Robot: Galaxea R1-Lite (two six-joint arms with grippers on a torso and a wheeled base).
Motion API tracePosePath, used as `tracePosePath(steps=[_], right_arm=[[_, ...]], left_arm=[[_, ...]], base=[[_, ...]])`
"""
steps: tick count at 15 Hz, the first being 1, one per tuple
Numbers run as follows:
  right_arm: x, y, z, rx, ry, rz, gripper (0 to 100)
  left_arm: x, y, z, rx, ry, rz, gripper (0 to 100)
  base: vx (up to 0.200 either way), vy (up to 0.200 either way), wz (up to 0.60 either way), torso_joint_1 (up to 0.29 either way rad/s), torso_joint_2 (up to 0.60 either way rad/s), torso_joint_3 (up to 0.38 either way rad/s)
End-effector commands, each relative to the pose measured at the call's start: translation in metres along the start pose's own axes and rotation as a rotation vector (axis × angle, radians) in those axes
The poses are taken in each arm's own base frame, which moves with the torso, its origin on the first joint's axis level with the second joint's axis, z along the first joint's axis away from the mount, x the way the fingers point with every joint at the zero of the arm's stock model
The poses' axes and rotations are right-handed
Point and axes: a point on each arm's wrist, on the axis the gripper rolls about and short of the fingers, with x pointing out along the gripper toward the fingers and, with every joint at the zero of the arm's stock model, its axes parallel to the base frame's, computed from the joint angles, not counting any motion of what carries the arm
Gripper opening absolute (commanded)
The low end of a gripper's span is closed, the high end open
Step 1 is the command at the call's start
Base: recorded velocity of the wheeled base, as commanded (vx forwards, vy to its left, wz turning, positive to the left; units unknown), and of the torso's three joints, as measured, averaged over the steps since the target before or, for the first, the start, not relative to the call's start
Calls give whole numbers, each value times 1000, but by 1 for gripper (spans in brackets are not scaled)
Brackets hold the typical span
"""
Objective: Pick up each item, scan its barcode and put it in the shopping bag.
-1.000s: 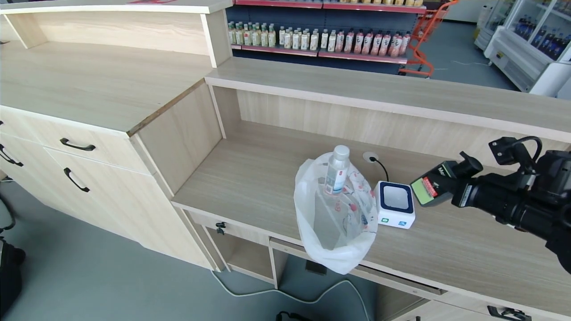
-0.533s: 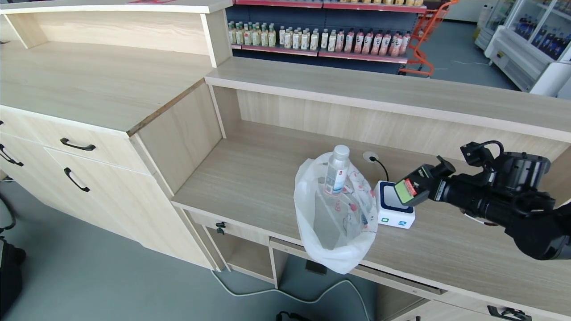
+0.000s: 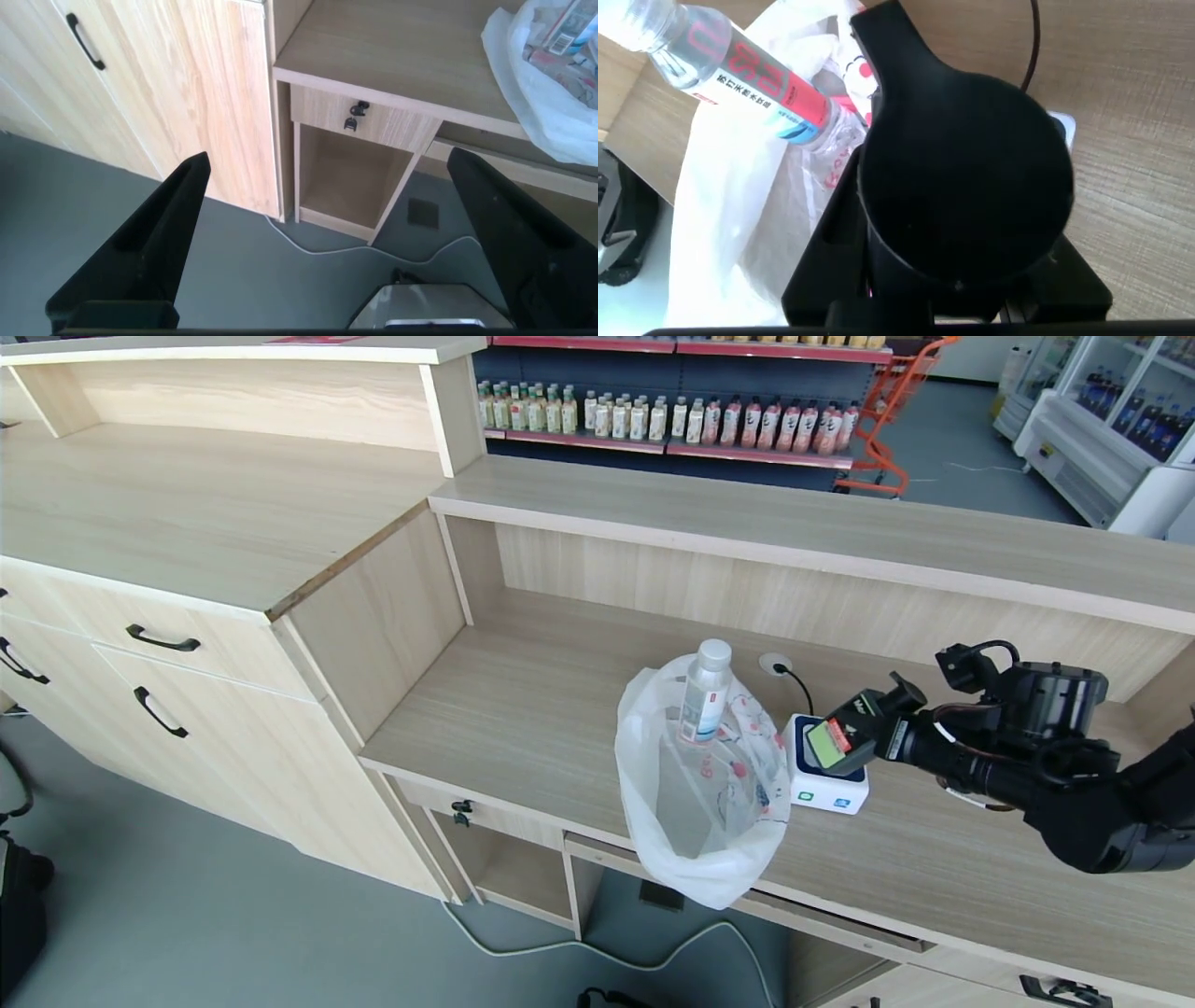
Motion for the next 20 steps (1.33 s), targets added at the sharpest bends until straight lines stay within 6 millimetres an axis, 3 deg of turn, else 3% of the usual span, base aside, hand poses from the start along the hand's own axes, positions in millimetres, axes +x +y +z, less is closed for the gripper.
tracePosePath(steps=[1,5,20], right_arm=[[7,-3,0,1,2,2,0],[16,-2,8,-5,-3,11,0],[38,-1,-5,-15,37,30,0]], left_arm=[[0,0,0,0,0,-1,100],[0,0,0,0,0,-1,100],[0,0,0,0,0,-1,100]], base=[[0,0,0,0,0,0],[0,0,0,0,0,0],[0,0,0,0,0,0]])
